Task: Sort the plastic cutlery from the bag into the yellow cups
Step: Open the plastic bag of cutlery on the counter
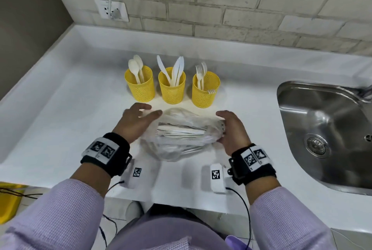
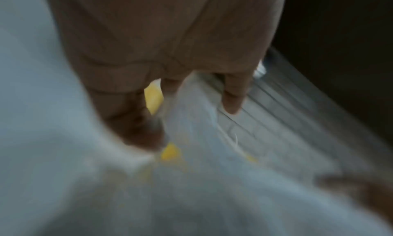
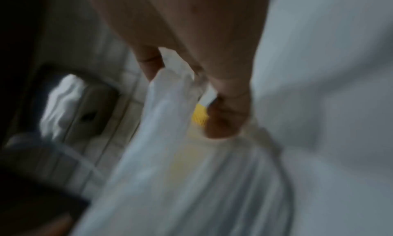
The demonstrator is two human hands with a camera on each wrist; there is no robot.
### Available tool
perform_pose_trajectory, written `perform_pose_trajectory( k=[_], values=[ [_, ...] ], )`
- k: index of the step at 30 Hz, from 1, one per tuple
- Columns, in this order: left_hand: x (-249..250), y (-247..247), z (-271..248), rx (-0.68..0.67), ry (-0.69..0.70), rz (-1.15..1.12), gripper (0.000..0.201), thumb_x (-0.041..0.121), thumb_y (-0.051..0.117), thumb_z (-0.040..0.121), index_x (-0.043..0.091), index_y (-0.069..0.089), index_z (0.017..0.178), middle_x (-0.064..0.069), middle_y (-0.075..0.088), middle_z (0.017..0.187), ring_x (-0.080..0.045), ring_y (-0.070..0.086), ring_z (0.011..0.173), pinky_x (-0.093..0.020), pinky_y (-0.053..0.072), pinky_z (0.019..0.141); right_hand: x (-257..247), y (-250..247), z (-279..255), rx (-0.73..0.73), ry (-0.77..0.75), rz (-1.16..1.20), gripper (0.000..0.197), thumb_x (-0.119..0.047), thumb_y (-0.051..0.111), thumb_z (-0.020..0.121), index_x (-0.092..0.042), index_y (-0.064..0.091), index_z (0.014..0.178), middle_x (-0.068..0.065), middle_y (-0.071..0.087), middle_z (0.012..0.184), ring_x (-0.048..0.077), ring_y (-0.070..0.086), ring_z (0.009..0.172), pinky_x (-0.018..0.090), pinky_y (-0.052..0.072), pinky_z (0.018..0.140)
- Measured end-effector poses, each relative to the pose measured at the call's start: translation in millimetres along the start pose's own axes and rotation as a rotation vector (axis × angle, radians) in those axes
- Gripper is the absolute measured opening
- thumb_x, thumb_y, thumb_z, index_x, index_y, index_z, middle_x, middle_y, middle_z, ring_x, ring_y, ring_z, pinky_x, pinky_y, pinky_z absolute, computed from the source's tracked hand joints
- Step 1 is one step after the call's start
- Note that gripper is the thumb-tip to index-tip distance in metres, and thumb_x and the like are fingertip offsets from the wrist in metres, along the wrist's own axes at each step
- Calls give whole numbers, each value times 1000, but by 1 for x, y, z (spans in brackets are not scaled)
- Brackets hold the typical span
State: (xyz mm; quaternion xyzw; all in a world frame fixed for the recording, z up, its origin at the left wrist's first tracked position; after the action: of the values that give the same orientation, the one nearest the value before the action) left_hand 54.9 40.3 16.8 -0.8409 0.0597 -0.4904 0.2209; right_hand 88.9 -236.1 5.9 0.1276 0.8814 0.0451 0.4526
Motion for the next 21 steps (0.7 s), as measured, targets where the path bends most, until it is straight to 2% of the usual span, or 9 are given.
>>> perform_pose_trajectory(
  k=[2, 4, 6, 9, 11, 13, 15, 18, 21],
  values=[
    [3, -5, -7, 152, 172, 473, 69, 70, 74, 72, 35, 55, 127, -7, 44, 133, -32, 51, 122, -46, 46, 103, -4, -4, -10, 112, -311, -598, 40, -48, 70, 75, -30, 60, 109, 3, 45, 124, 21, 51, 109, 37, 44, 100],
    [9, -5, -12, 206, 253, 631, 77, 75, 71, 67, 31, 54, 128, -5, 53, 128, -33, 53, 120, -49, 47, 101, -3, -1, -21, 125, -574, -975, 53, -44, 75, 82, -24, 53, 127, 4, 36, 128, 19, 39, 109, 32, 37, 101],
    [12, -3, -13, 178, 259, 634, 64, 68, 69, 76, 27, 58, 124, -2, 66, 115, -28, 62, 109, -43, 52, 93, 2, 5, -24, 87, -675, -1176, 49, -34, 74, 87, -14, 54, 128, 10, 40, 126, 23, 45, 103, 34, 41, 95],
    [14, 5, -12, 198, 334, 706, 26, 40, 65, 93, 22, 70, 111, -2, 74, 104, -29, 66, 101, -37, 53, 84, 12, 13, -16, 111, -773, -1323, 18, -5, 60, 92, -1, 64, 109, 18, 56, 108, 39, 60, 95, 37, 44, 75],
    [16, 8, -10, 235, 413, 612, 18, 28, 63, 96, 17, 73, 104, -6, 74, 101, -30, 66, 97, -36, 52, 80, 11, 14, -13, 129, -836, -1244, 10, -1, 57, 93, 2, 67, 95, 20, 61, 93, 40, 61, 84, 33, 35, 66],
    [17, 5, -6, 256, 460, 468, 17, 23, 61, 97, 11, 72, 103, -8, 72, 100, -30, 64, 94, -32, 45, 77, 6, 11, -14, 141, -891, -1164, 15, -7, 57, 98, 0, 66, 88, 17, 65, 86, 36, 60, 78, 30, 30, 65],
    [19, 1, -1, 248, 427, 330, 18, 24, 58, 100, 10, 69, 100, -6, 67, 92, -26, 59, 87, -30, 39, 74, 2, 6, -11, 102, -891, -1051, 20, -11, 57, 100, -4, 68, 86, 9, 67, 81, 28, 59, 74, 28, 30, 65],
    [16, 0, 5, 132, 274, -76, 23, 22, 53, 99, 3, 66, 95, -9, 64, 82, -23, 55, 74, -34, 45, 72, 1, -1, 0, 1, -637, -648, 27, -17, 59, 102, -14, 76, 80, -5, 65, 70, 9, 56, 65, 26, 39, 67],
    [13, 7, 7, -60, 97, -498, 19, 8, 50, 101, 4, 64, 89, -7, 61, 74, -19, 51, 67, -27, 43, 61, 7, -2, 6, -114, -230, -102, 30, -23, 58, 104, -14, 73, 80, 0, 69, 74, 15, 60, 71, 28, 47, 68]
  ],
)
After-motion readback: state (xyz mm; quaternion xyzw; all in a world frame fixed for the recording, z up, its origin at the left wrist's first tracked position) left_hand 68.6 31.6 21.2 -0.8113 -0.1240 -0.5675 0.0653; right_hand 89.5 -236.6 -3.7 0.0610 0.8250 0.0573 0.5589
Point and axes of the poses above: each hand's wrist, its own z-axis towards the middle knuckle, its own y-axis out of the palm, x = y × z, the point moved 2 cm from there along z, towards the middle knuckle
